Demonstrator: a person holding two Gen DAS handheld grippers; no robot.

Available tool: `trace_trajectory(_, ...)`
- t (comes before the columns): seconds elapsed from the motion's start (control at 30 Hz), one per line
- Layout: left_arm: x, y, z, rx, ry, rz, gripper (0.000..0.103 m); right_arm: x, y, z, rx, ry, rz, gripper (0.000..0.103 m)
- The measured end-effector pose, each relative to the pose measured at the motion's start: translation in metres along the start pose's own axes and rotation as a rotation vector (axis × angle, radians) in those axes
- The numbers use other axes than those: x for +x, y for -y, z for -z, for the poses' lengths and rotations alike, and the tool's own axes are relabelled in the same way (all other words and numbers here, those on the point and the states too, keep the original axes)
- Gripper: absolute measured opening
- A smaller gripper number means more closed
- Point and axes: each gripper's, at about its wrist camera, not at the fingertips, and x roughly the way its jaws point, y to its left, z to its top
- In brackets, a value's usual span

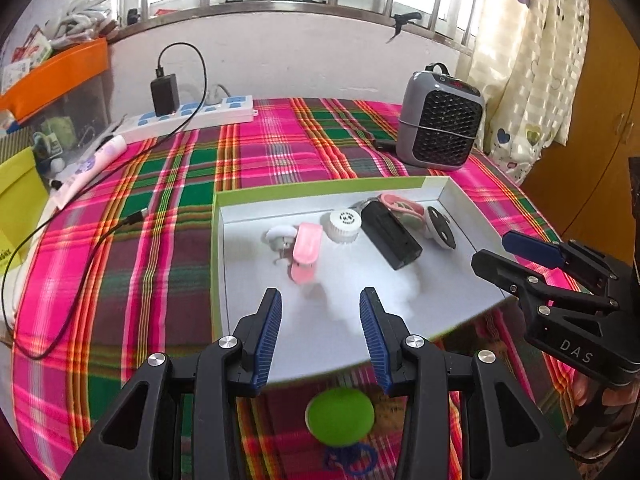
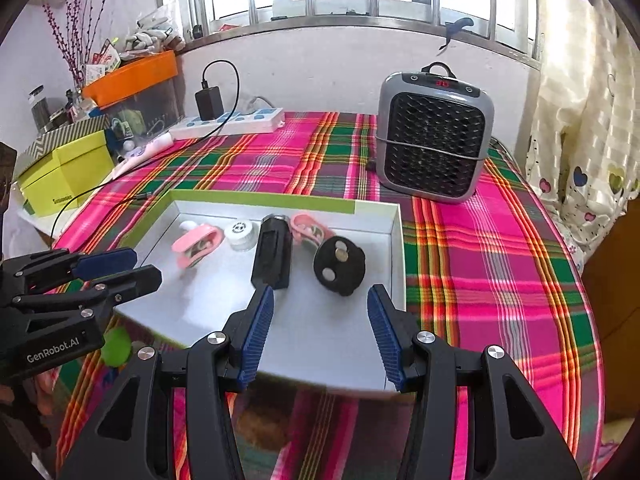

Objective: Organize objects
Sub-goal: 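Withdraw both tools from the box toward the green-topped toy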

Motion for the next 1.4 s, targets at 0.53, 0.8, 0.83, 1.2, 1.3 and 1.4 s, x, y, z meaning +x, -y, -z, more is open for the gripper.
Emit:
trace_trajectory(0.53, -0.037, -0.023, 0.034, -0.082, 0.06, -0.022, 0.039, -0.023, 0.002, 0.029, 0.019, 0.011, -0.017, 0.05)
trace_trajectory(0.8, -0.046, -0.029, 0.048, -0.11, 0.057, 0.028, 0.039, -0.029, -0.004, 0.042, -0.011, 0.014, -0.036, 0.05)
trace_trajectory(0.83, -0.046, -0.03, 0.05, -0.114, 0.049, 0.041, 0.039, -0.029, -0.005, 0.044, -0.014, 0.011, -0.036, 0.05)
trace_trajectory(1.2, -0.04, -0.023, 0.071, -0.136, -0.018, 0.135, 0.039, -0.022, -0.009, 0.056, -0.029, -0.028, -0.059, 0.05)
trace_trajectory(1.3, -0.034, -0.017, 0.076, -0.135, -0.04, 0.146, 0.039, -0.021, -0.01, 0.056, -0.026, -0.031, -0.071, 0.05)
trace_trajectory(1.4, -0.03, -0.015, 0.078, -0.136, -0.054, 0.154, 0.039, -0.021, -0.011, 0.056, -0.036, -0.033, -0.069, 0.05)
